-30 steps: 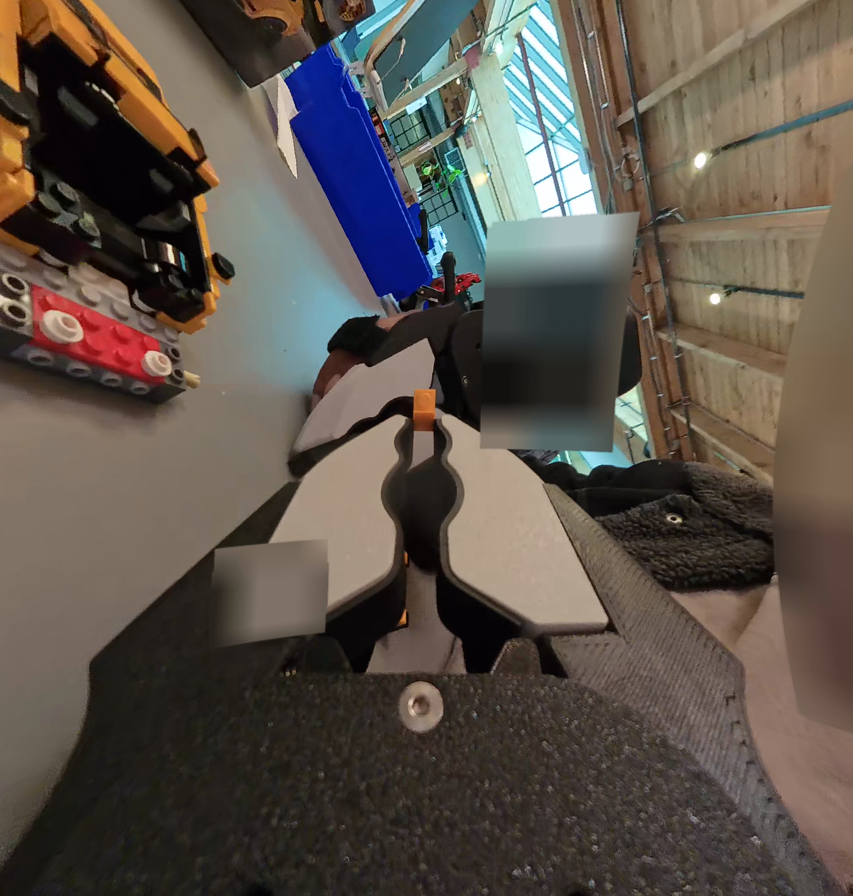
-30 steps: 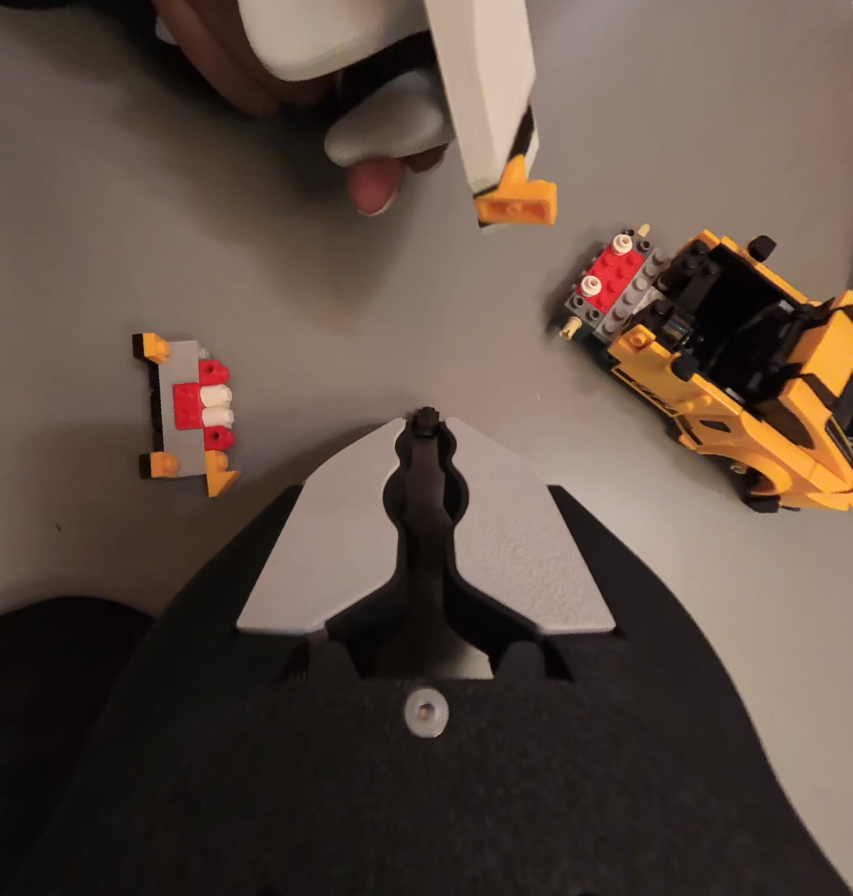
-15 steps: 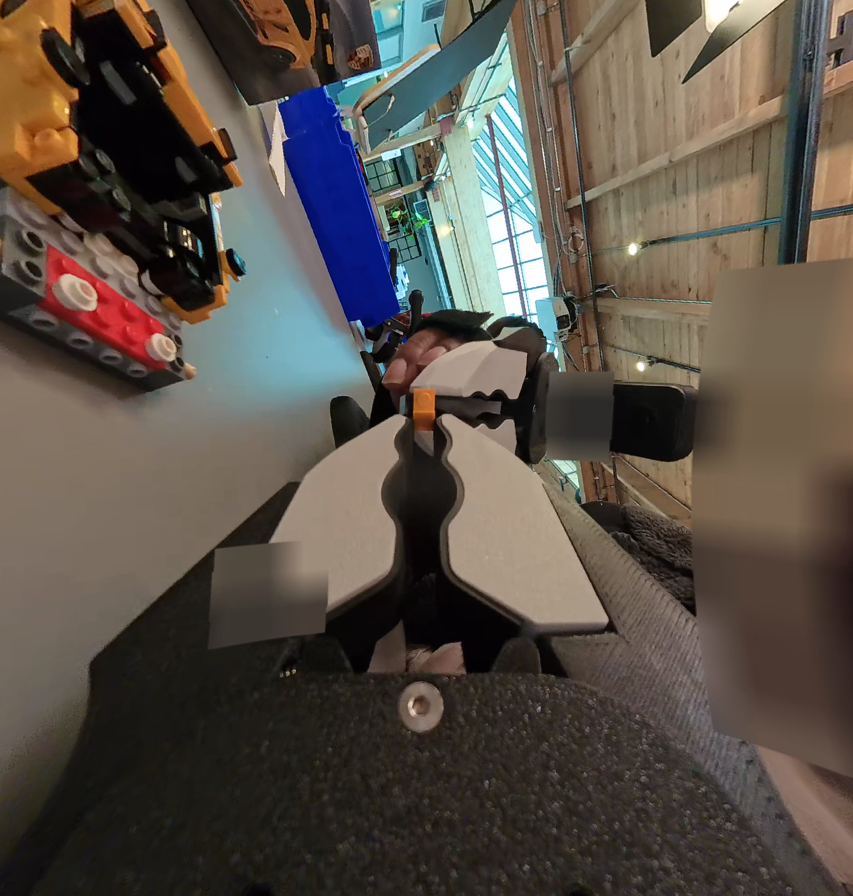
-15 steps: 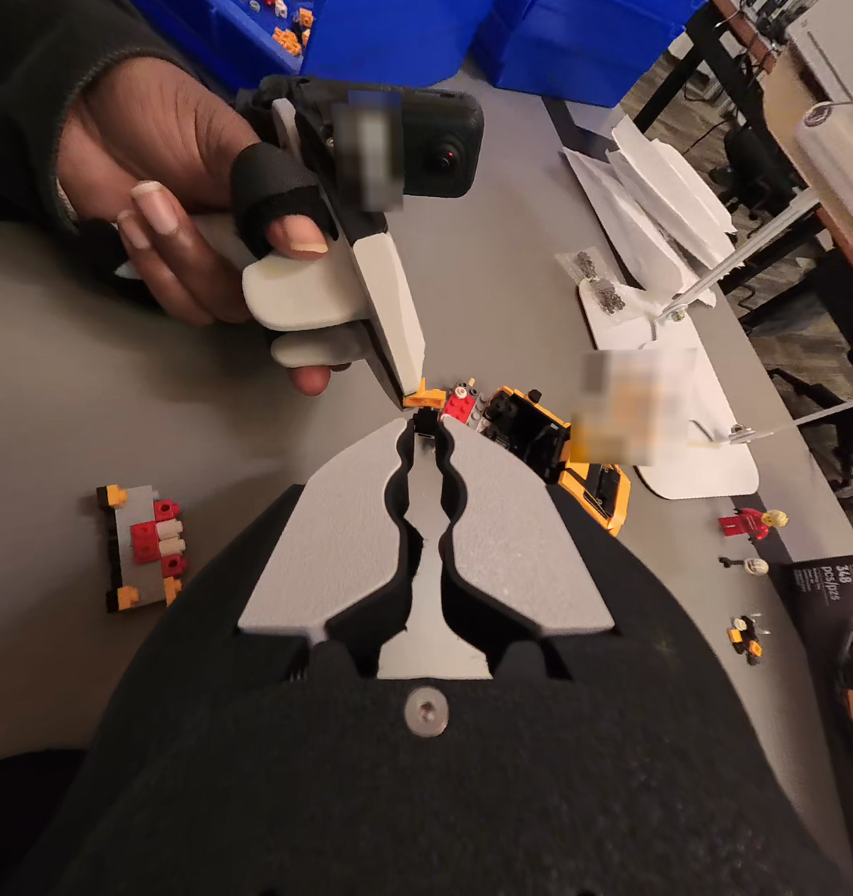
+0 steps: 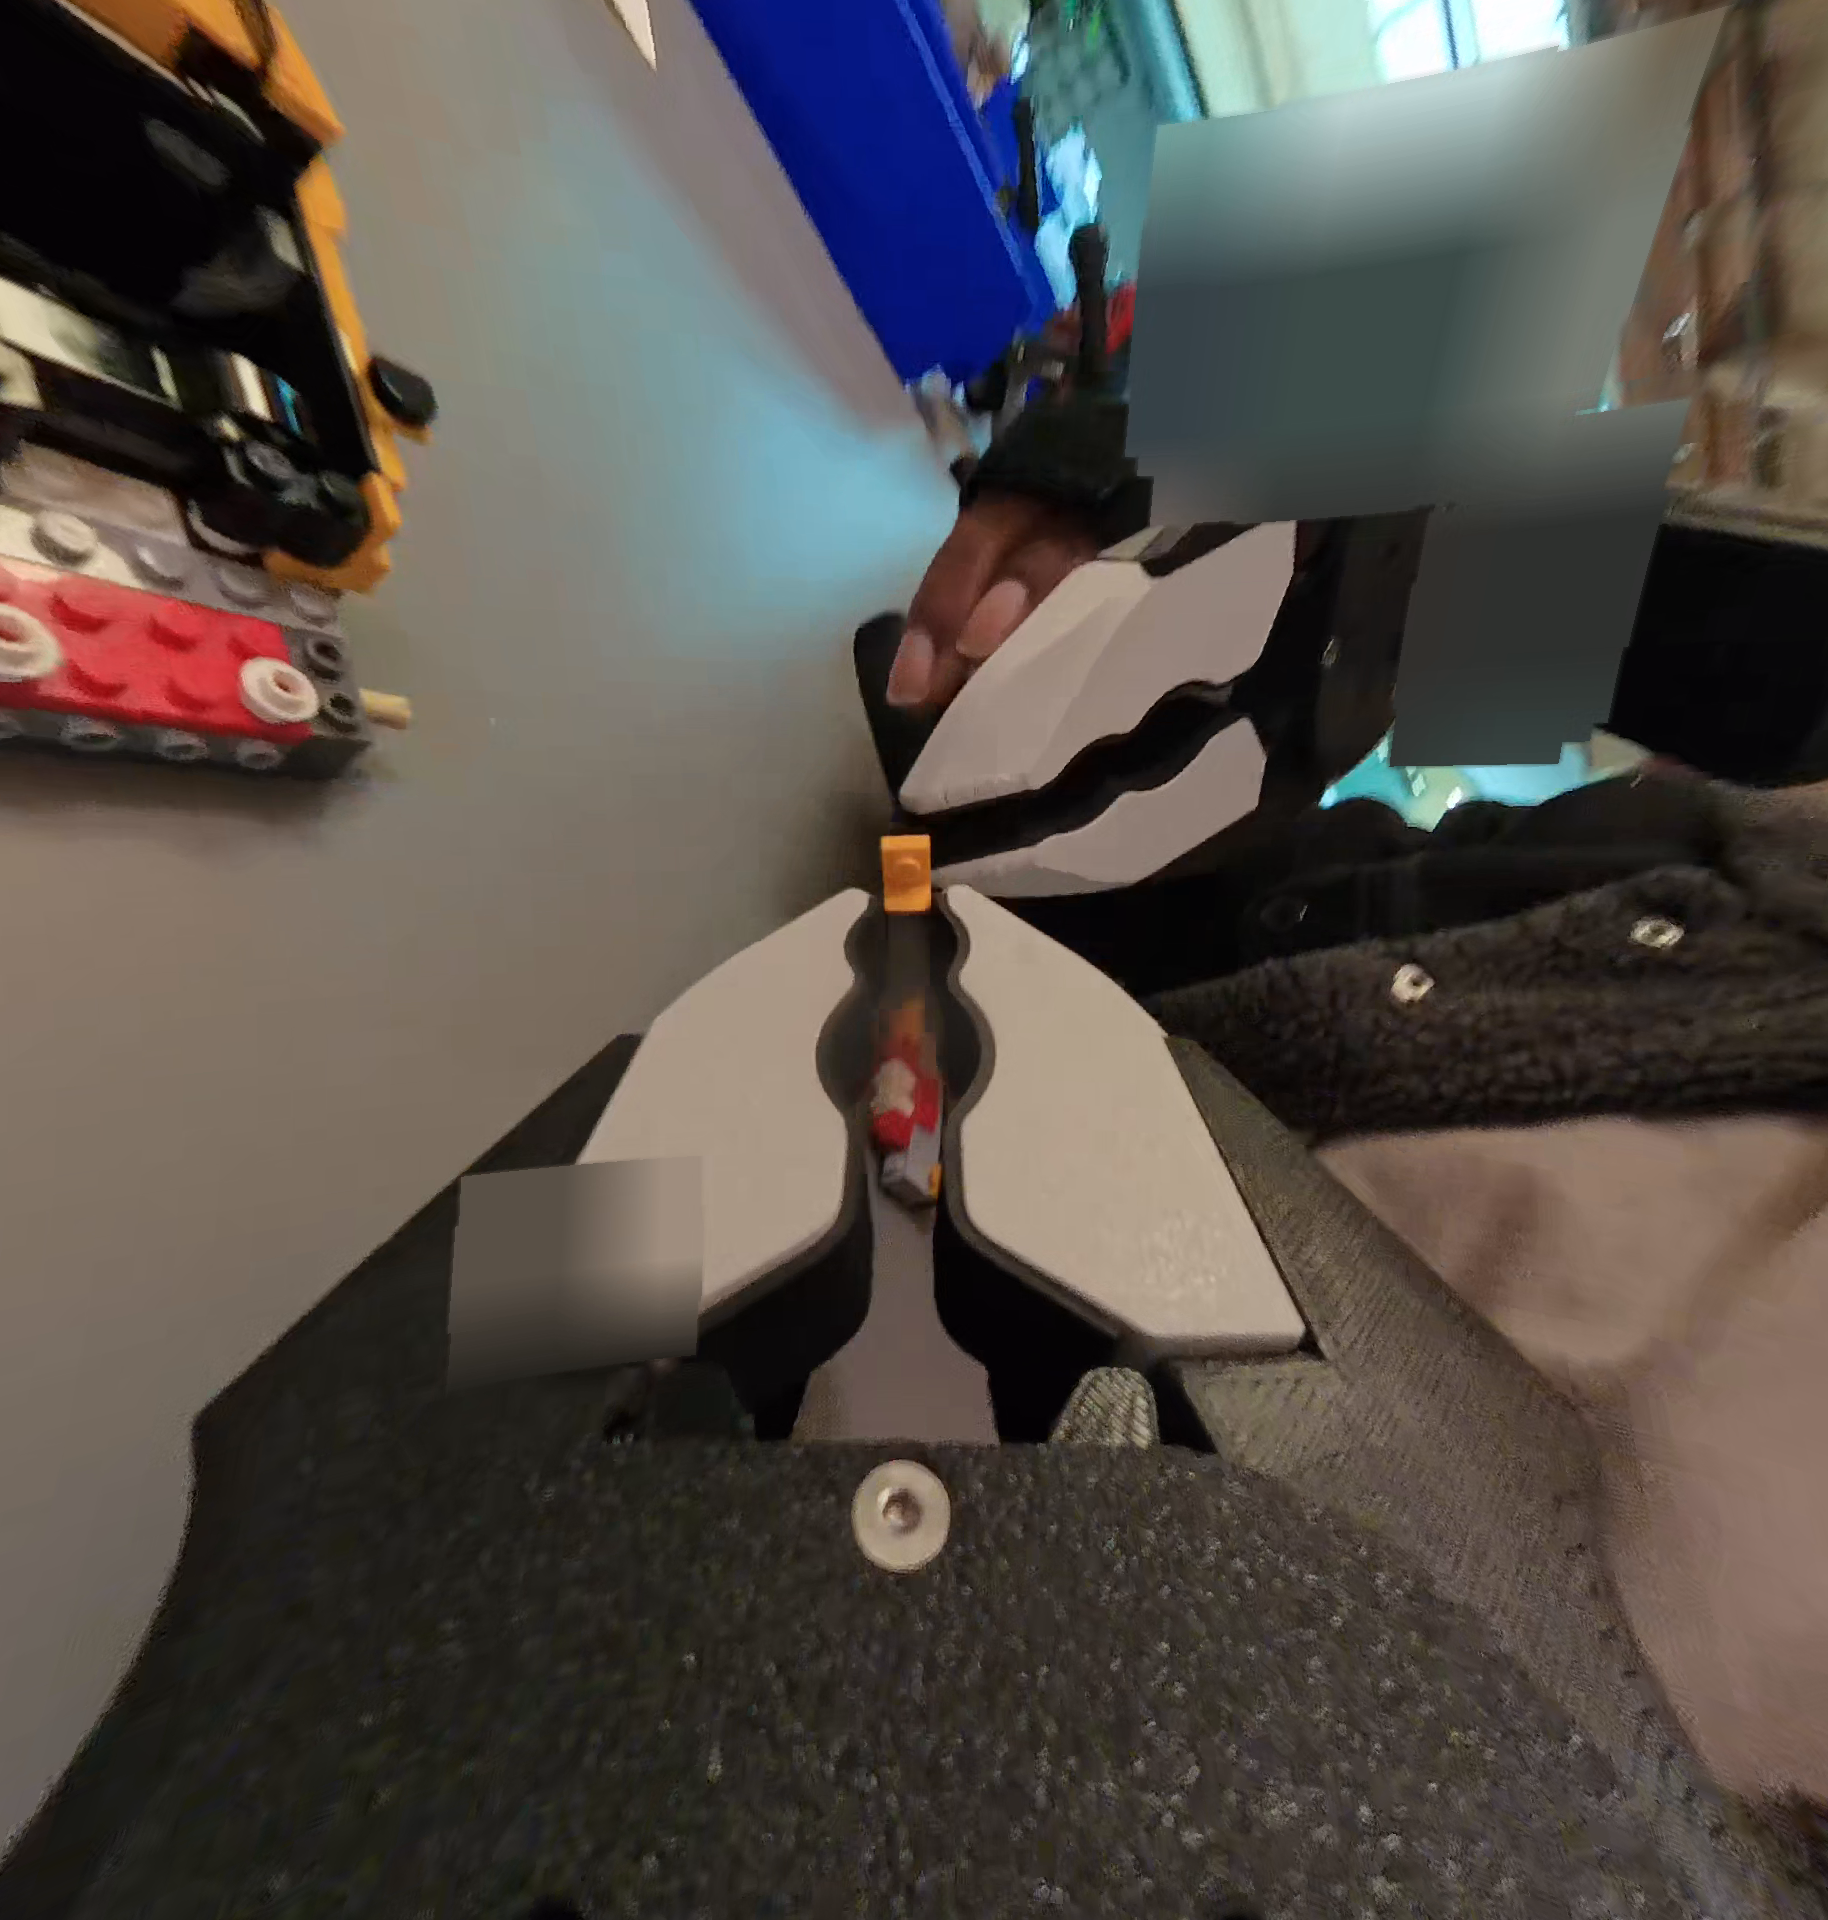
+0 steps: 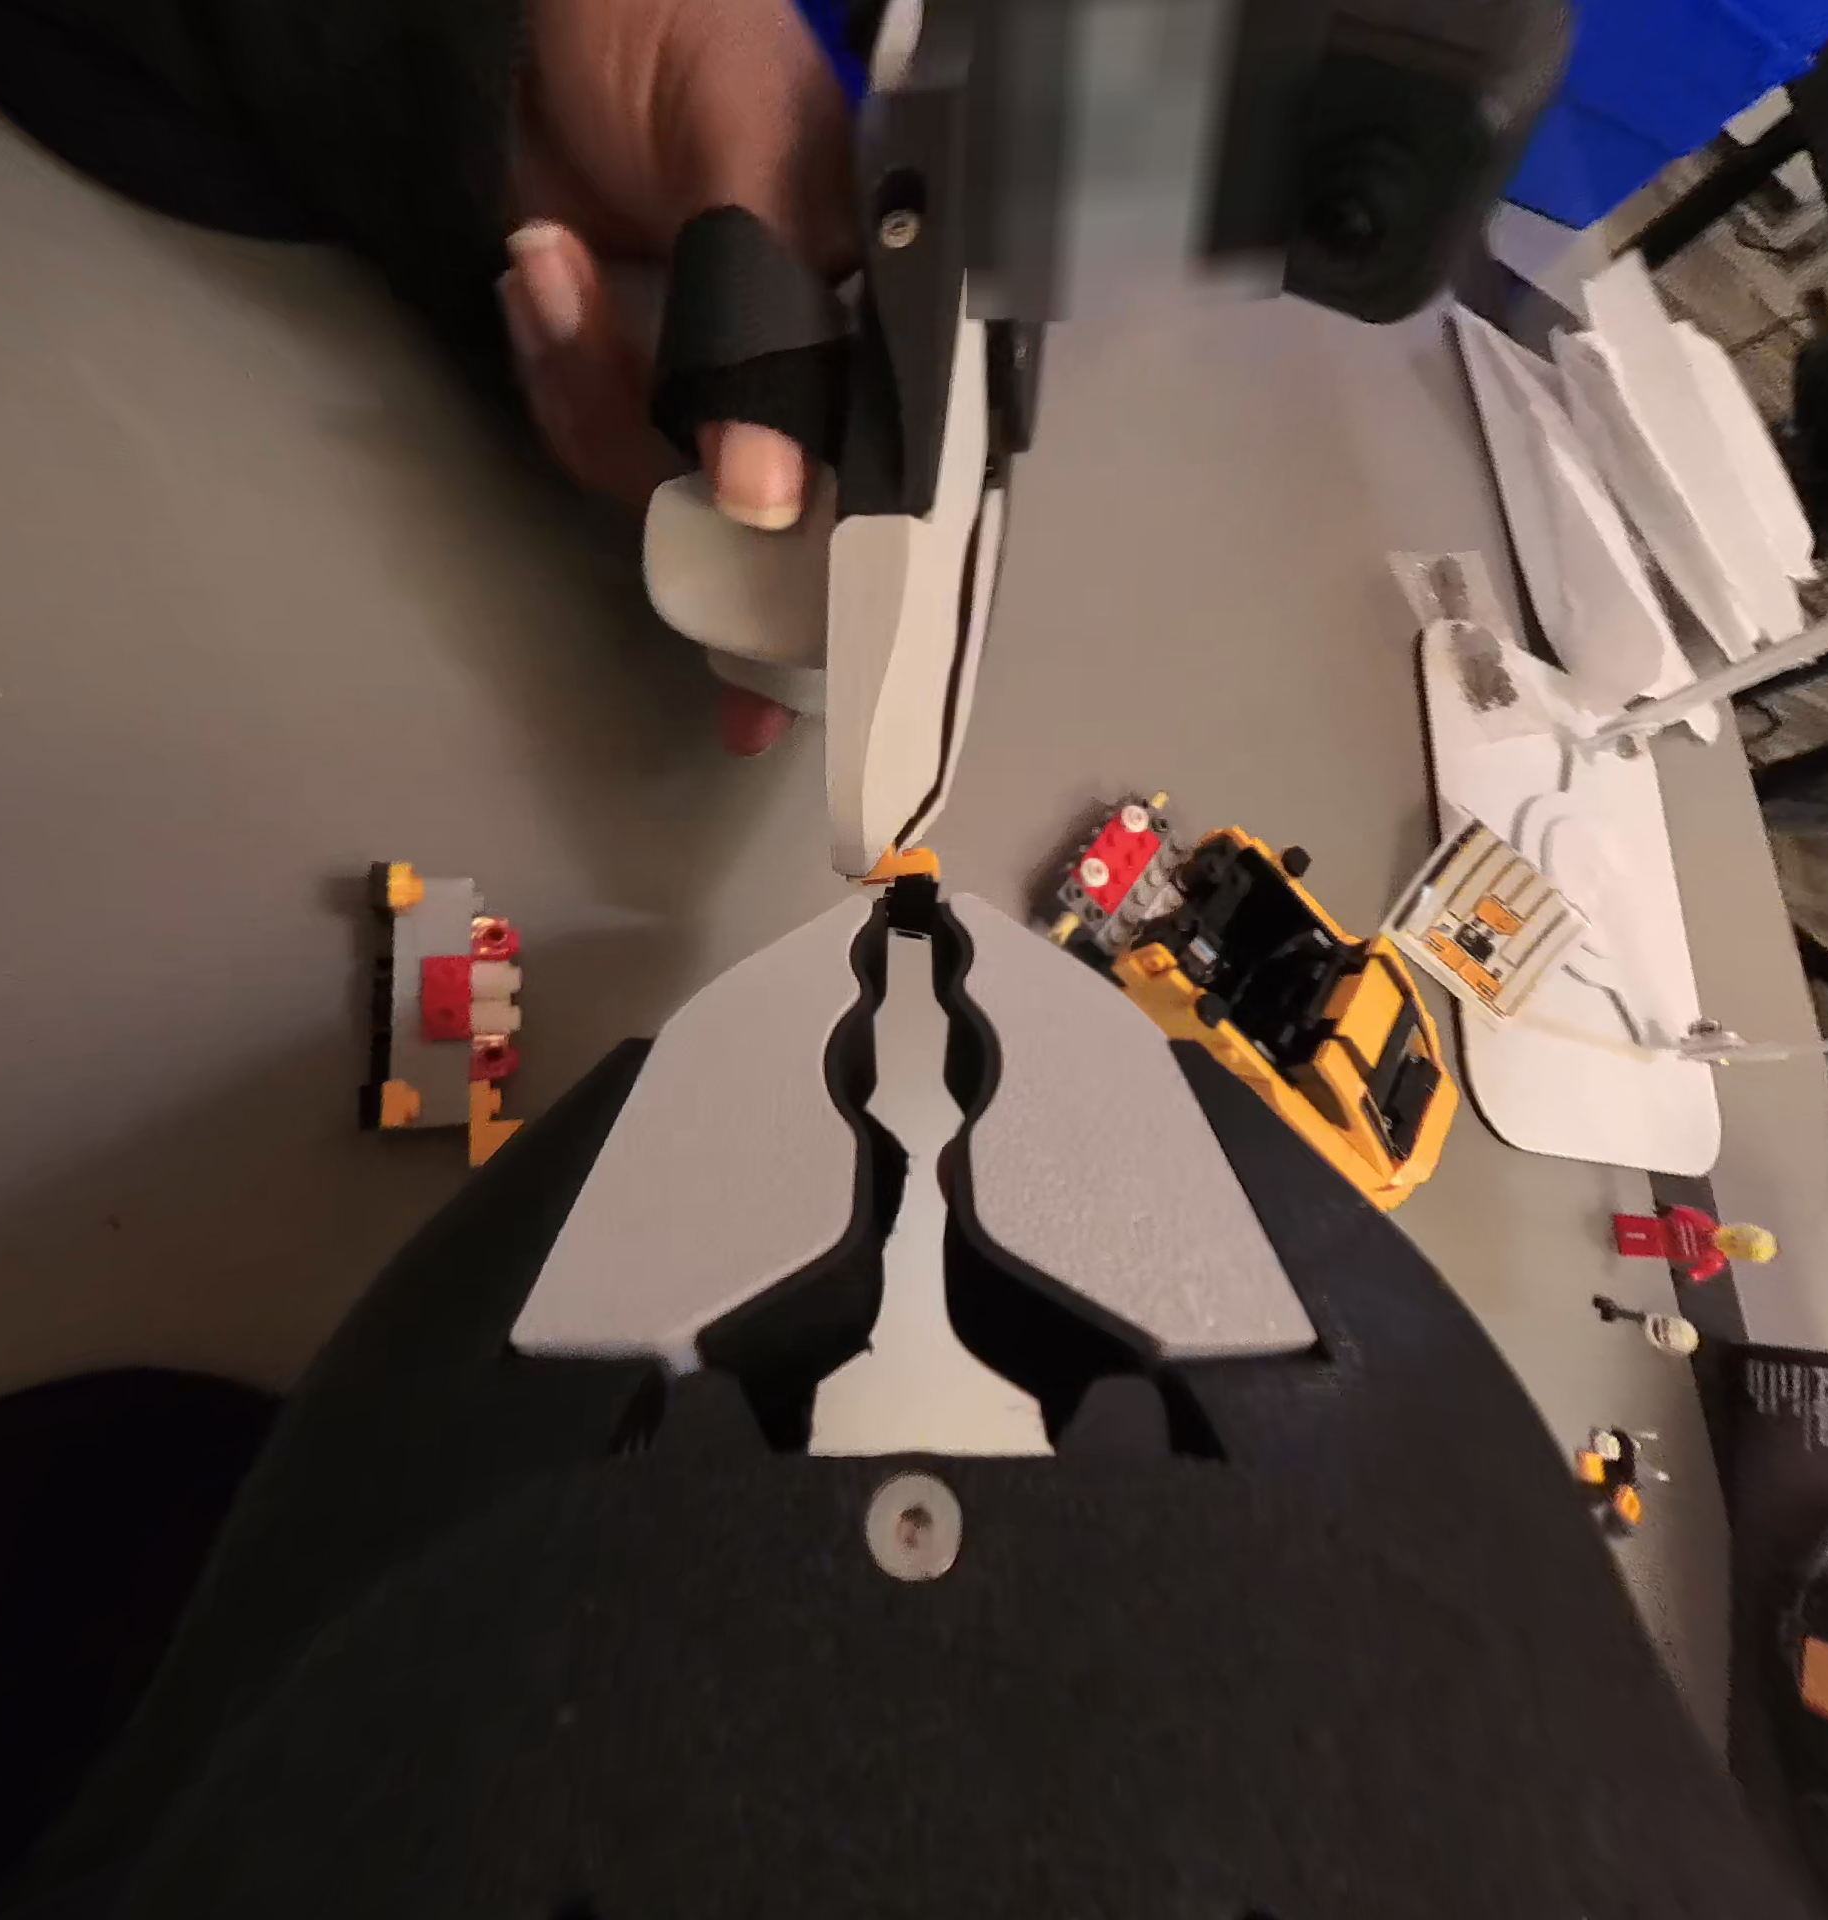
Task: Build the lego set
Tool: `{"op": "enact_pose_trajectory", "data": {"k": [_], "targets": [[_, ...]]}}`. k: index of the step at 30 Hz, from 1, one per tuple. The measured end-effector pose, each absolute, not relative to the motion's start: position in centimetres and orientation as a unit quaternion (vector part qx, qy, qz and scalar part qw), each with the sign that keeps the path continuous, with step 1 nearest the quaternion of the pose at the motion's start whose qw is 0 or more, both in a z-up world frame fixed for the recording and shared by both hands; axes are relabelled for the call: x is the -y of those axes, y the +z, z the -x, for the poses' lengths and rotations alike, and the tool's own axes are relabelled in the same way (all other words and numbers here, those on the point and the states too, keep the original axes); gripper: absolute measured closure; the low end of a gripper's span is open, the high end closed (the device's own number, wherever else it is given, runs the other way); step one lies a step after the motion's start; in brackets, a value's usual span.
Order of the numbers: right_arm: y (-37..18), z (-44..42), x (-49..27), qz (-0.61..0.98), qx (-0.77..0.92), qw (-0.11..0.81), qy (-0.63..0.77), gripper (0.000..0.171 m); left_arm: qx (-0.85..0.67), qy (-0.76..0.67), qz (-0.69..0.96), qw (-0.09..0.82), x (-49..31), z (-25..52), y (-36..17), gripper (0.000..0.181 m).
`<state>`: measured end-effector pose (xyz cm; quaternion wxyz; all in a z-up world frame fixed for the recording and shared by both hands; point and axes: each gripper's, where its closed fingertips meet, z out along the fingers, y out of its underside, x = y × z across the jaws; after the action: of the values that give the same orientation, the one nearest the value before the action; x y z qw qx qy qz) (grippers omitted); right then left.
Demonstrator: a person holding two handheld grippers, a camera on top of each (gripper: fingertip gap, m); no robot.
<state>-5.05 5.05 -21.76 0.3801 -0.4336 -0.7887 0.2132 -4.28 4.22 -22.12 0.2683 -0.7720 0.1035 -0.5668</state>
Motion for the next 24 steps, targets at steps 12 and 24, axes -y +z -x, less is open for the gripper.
{"op": "enact_pose_trajectory", "data": {"k": [12, 24], "targets": [[-23.9, 3.1, -0.7, 0.312, 0.874, 0.307, 0.210, 0.164, -0.270, -0.515, 0.797, 0.161, 0.8, 1.3, -25.0, 0.174], [-23.5, 2.1, 0.9, 0.253, 0.905, 0.269, 0.209, 0.163, -0.342, -0.483, 0.789, 0.167, 2.2, 0.8, -24.6, 0.174]]}}
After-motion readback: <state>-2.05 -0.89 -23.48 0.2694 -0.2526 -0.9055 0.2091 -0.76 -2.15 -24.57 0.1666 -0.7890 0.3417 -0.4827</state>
